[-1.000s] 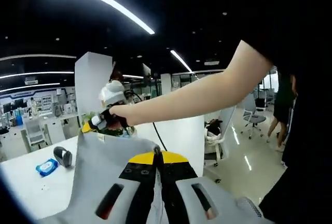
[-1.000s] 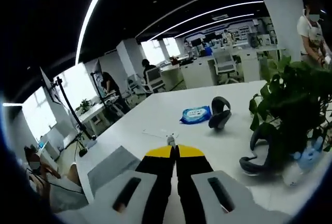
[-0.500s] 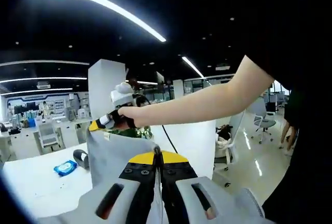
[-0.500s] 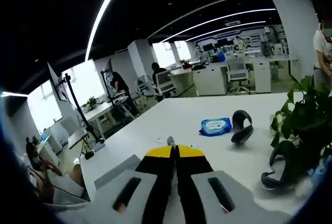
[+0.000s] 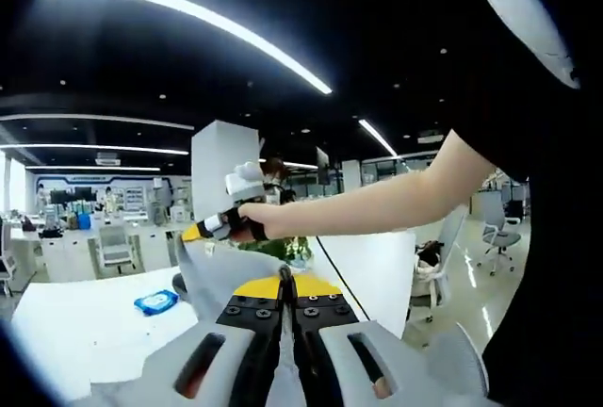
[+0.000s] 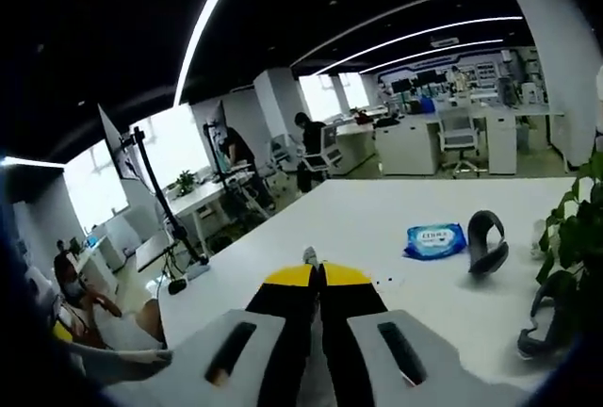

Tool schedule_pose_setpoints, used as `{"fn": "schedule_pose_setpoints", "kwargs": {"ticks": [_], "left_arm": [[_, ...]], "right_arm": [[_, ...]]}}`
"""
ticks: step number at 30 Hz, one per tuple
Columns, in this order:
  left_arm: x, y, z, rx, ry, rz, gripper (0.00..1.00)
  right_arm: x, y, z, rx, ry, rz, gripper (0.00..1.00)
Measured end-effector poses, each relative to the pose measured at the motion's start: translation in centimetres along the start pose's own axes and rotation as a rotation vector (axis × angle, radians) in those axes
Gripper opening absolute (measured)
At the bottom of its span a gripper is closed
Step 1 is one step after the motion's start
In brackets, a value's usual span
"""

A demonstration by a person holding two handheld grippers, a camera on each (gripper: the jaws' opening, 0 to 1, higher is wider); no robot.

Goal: Fold the towel on the table until its edges align and the towel forms a compact rectangular stack.

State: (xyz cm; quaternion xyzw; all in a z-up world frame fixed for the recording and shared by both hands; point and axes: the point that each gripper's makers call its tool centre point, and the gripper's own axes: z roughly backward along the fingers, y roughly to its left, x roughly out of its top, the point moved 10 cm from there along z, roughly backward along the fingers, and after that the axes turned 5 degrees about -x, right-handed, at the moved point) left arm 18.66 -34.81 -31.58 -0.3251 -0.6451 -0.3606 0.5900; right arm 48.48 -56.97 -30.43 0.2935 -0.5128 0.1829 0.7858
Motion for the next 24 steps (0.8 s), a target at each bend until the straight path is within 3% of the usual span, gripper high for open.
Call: {"fn": "schedule_pose_setpoints", "kwargs": {"ticks": [12,20,24], "left_arm": [[-1.4,1.2,3.0,0.075,0.022,0.027,0.02],[-2.8,1.9,4.7,0.093,0.065,0.0,0.02],[-3.8,2.2,5.5,0.104,0.127,-0.071,0.02]], "right_arm": [[-1.3,4.4,-2.3,0.038,0.027,-0.008,0.0],[-2.3,5.9,-4.0,0.057,0.061,0.001,0.0],[-3.0,6.1,-4.7,0.059,0.084,0.004,0.0]]}}
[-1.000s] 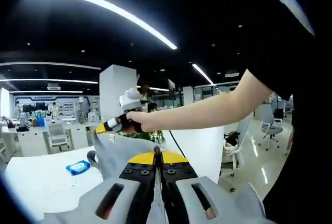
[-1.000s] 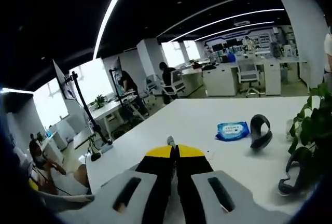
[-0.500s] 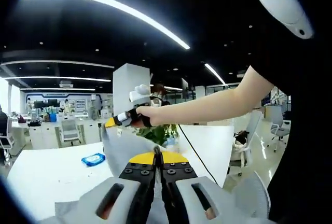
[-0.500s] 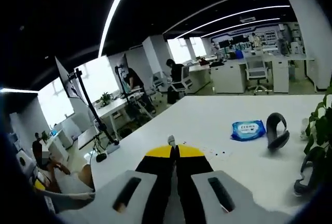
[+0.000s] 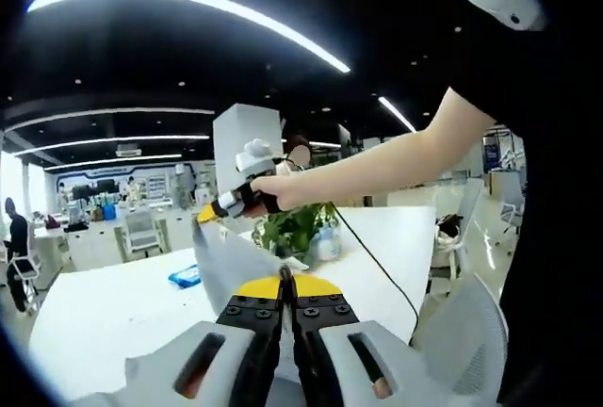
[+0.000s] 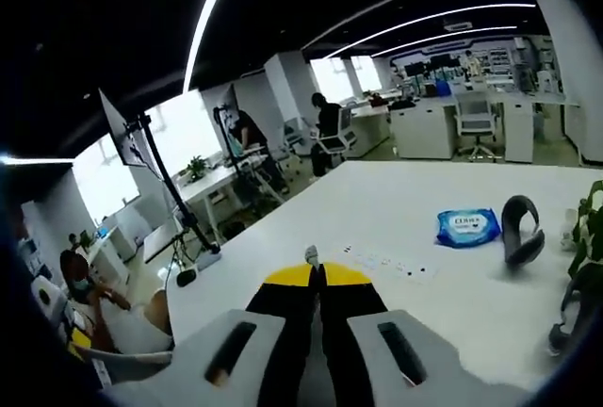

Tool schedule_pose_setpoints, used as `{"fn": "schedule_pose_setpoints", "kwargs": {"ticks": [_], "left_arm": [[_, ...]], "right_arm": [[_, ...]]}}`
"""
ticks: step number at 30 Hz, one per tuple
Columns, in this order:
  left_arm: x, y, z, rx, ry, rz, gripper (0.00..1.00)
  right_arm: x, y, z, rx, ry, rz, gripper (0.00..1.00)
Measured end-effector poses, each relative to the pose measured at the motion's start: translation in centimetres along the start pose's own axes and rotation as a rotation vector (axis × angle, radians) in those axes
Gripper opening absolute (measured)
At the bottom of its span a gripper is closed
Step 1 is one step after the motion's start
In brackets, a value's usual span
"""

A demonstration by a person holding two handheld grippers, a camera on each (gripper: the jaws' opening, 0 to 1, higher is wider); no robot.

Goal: Fold the towel on the table until its edges align and the towel forms a compact rectangular stack.

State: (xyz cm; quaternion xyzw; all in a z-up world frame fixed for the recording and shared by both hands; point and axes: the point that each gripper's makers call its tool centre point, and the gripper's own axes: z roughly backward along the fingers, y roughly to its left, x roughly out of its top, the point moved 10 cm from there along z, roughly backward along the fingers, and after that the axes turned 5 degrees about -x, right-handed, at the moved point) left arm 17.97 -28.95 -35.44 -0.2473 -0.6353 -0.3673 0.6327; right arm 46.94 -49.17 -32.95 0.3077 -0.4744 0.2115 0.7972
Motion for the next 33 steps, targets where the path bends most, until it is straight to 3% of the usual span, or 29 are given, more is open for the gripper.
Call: {"fn": "schedule_pose_setpoints", "kwargs": {"ticks": [12,23,33], "left_arm": [[-2.6,0.9,1.8,0.033,0.062,0.04,0.02],[-4.5,2.3,3.9,0.111,0.11,0.07,0.02],[-6.5,3.4,5.8,0.163,0.133,0.162,0.02]], "right_arm": [[-1.6,0.9,-2.4,0.014,0.053,-0.002,0.0],[-2.3,1.1,-5.2,0.035,0.084,-0.035,0.0],[-3.2,1.2,-7.4,0.039,0.101,-0.092,0.0]]}}
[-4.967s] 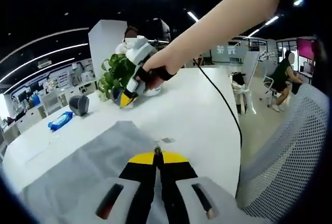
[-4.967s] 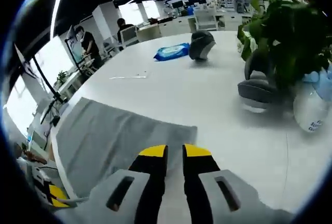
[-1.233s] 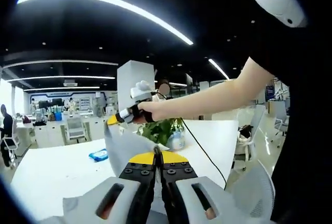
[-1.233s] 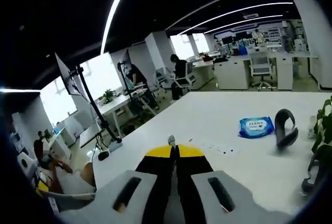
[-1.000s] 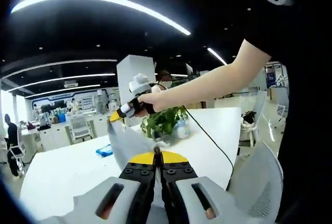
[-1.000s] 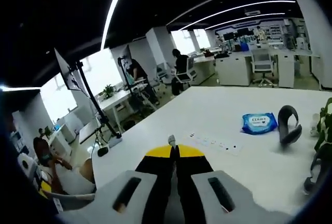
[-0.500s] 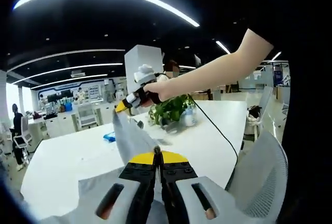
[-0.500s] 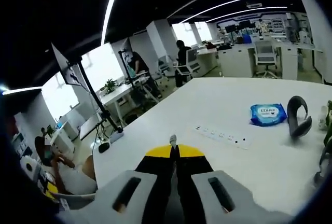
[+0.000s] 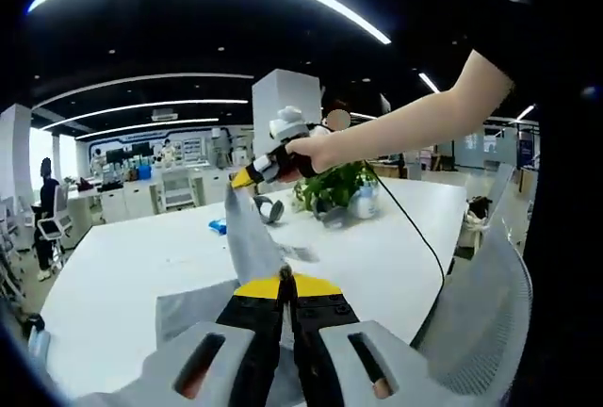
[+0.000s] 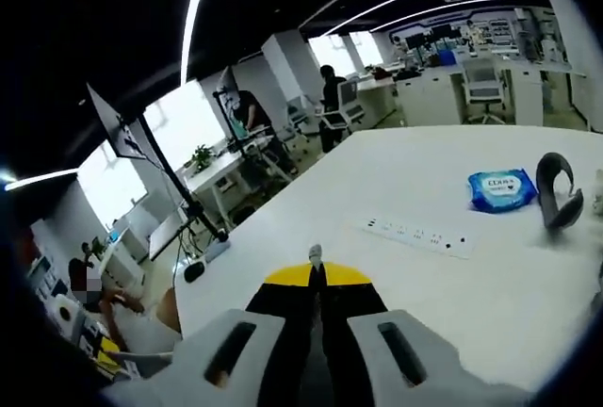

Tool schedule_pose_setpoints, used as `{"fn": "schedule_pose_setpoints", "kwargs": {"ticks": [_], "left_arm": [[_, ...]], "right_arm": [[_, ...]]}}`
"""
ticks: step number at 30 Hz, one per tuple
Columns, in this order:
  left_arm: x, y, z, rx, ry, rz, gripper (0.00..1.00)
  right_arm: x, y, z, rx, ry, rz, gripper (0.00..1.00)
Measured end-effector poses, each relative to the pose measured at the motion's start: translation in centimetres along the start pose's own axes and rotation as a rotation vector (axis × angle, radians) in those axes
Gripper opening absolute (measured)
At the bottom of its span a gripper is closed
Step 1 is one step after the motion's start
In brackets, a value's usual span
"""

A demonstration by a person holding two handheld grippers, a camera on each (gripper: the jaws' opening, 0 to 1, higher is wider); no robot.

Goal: Fold the towel on the table until its edges align and the towel forms a compact rectangular stack.

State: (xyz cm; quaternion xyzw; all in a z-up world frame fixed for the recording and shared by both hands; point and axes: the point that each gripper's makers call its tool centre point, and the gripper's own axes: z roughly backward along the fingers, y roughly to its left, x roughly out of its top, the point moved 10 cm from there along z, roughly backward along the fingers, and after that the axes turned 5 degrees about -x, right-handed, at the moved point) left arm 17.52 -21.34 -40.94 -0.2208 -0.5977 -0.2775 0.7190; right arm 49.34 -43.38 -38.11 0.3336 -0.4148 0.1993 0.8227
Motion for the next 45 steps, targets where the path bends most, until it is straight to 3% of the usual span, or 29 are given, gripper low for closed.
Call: {"fn": "schedule_pose_setpoints", "kwargs": {"ticks": [21,38,45], "left_arm": [[-6.2,4.6,2.5,-0.004,0.123,0.037,0.02],[-8.7,6.3,3.9,0.003,0.142,0.083,0.02],[-10.5,7.4,4.2,0.029,0.171,0.117,0.02]], "right_arm": [[-3.6,2.2,-6.4,-0.052,0.02,-0.11,0.0],[-5.2,3.4,-9.3,-0.067,0.054,-0.146,0.0],[-6.1,3.7,-10.8,-0.073,0.077,-0.159,0.0]]}}
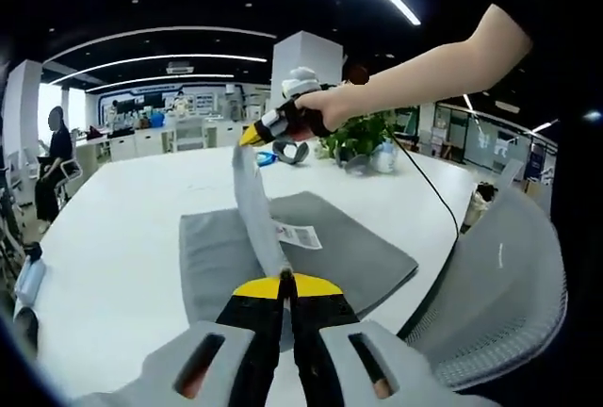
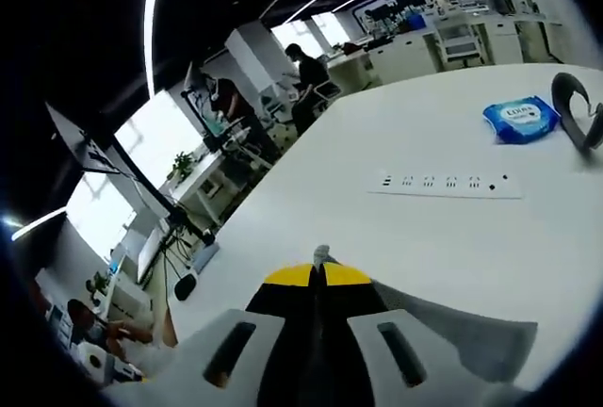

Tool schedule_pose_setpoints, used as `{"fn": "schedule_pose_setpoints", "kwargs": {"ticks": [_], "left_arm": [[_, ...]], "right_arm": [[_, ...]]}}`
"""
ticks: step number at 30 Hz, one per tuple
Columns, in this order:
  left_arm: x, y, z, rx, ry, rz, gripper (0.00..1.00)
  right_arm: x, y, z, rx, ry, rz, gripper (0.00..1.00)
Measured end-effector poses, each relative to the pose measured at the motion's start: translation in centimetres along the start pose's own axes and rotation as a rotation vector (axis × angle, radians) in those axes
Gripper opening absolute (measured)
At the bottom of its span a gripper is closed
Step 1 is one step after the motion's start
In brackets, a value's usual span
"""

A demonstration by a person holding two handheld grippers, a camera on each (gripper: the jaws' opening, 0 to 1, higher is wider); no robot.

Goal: Fold the towel on the table until its edges align and the towel forms a compact rectangular stack.

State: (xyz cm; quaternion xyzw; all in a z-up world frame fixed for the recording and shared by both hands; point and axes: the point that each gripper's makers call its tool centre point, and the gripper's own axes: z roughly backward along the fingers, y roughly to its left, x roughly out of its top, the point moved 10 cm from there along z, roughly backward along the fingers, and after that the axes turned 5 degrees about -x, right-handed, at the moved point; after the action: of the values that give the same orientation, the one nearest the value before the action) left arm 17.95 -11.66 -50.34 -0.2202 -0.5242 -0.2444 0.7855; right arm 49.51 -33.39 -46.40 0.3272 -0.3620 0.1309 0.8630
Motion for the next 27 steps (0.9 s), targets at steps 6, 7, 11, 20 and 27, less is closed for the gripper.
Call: {"fn": "schedule_pose_setpoints", "kwargs": {"ticks": [6,7,11,20,27], "left_arm": [[-1.1,0.7,-0.1,0.018,0.022,0.02,0.02],[-1.2,0.8,-0.1,0.02,0.029,0.019,0.02],[-2.2,1.3,-0.3,0.033,0.054,0.028,0.03],[-4.0,2.6,-0.5,0.058,0.089,0.065,0.03],[-4.9,3.5,-0.3,0.077,0.114,0.086,0.03]], "right_arm": [[-0.6,0.1,-1.5,-0.001,0.015,-0.017,0.0],[-0.8,0.1,-1.9,0.0,0.019,-0.024,0.0],[-1.4,0.1,-3.0,0.001,0.027,-0.036,0.0],[-2.2,0.0,-5.4,0.005,0.035,-0.085,0.0],[-3.0,0.2,-6.8,0.012,0.032,-0.114,0.0]]}}
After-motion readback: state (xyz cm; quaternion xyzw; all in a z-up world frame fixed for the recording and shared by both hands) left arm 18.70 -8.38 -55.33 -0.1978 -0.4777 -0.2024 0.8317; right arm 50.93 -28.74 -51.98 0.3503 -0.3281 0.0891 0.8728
